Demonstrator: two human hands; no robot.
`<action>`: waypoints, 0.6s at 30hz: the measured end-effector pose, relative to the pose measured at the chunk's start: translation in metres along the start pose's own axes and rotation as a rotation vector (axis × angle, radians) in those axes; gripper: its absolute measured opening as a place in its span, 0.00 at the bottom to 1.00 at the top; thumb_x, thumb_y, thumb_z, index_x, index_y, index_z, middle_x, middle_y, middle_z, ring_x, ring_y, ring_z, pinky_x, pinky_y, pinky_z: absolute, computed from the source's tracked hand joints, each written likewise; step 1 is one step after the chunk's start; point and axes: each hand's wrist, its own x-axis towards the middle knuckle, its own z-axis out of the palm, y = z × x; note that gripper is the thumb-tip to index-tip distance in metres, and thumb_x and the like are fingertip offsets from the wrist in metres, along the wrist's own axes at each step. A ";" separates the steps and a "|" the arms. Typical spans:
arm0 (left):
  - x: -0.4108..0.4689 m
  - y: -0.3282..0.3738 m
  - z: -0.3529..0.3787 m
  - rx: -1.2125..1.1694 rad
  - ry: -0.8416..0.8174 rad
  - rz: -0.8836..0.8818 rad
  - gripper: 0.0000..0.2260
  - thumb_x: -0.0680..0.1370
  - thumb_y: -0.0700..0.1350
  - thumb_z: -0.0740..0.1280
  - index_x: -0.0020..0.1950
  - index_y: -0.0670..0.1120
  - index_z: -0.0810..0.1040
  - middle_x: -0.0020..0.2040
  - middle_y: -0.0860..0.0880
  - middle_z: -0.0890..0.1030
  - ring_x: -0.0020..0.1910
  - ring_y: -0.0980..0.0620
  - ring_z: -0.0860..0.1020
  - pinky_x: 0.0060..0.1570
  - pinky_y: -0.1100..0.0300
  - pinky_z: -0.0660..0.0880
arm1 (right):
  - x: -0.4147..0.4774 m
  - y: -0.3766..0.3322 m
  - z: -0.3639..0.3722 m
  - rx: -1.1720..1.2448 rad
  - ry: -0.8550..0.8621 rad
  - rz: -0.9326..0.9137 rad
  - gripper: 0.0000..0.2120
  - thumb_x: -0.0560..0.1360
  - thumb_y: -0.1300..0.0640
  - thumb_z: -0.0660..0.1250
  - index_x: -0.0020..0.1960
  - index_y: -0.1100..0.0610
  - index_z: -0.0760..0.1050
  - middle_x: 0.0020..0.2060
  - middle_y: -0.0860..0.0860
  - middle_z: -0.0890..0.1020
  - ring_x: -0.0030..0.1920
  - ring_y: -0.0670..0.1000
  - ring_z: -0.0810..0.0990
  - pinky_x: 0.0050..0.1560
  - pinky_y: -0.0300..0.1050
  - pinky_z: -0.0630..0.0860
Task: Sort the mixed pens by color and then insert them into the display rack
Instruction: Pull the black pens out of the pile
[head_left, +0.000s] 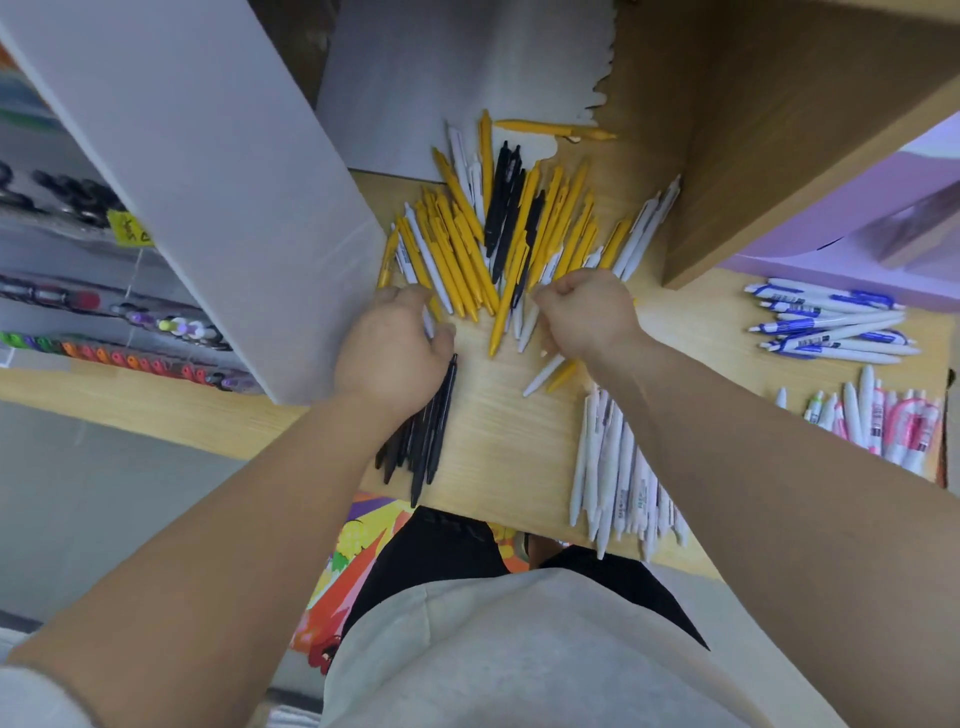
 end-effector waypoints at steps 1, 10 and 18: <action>0.013 0.006 -0.001 -0.041 0.001 0.003 0.19 0.80 0.49 0.66 0.69 0.44 0.74 0.63 0.43 0.77 0.58 0.44 0.77 0.56 0.53 0.75 | 0.005 -0.002 0.000 0.017 -0.005 0.011 0.19 0.79 0.54 0.64 0.43 0.71 0.80 0.35 0.61 0.85 0.37 0.59 0.84 0.45 0.55 0.82; 0.119 0.061 0.010 -0.207 -0.048 -0.122 0.17 0.80 0.49 0.66 0.66 0.42 0.76 0.61 0.45 0.79 0.58 0.46 0.78 0.55 0.58 0.75 | 0.032 -0.007 0.015 0.086 -0.017 0.088 0.18 0.78 0.53 0.67 0.39 0.67 0.80 0.38 0.61 0.85 0.41 0.62 0.84 0.49 0.58 0.82; 0.144 0.062 0.020 0.138 -0.158 -0.157 0.22 0.77 0.60 0.68 0.51 0.39 0.79 0.41 0.46 0.79 0.34 0.50 0.74 0.25 0.60 0.63 | 0.035 -0.001 0.025 0.088 0.000 0.074 0.15 0.75 0.51 0.69 0.44 0.64 0.82 0.40 0.57 0.86 0.43 0.57 0.84 0.48 0.54 0.82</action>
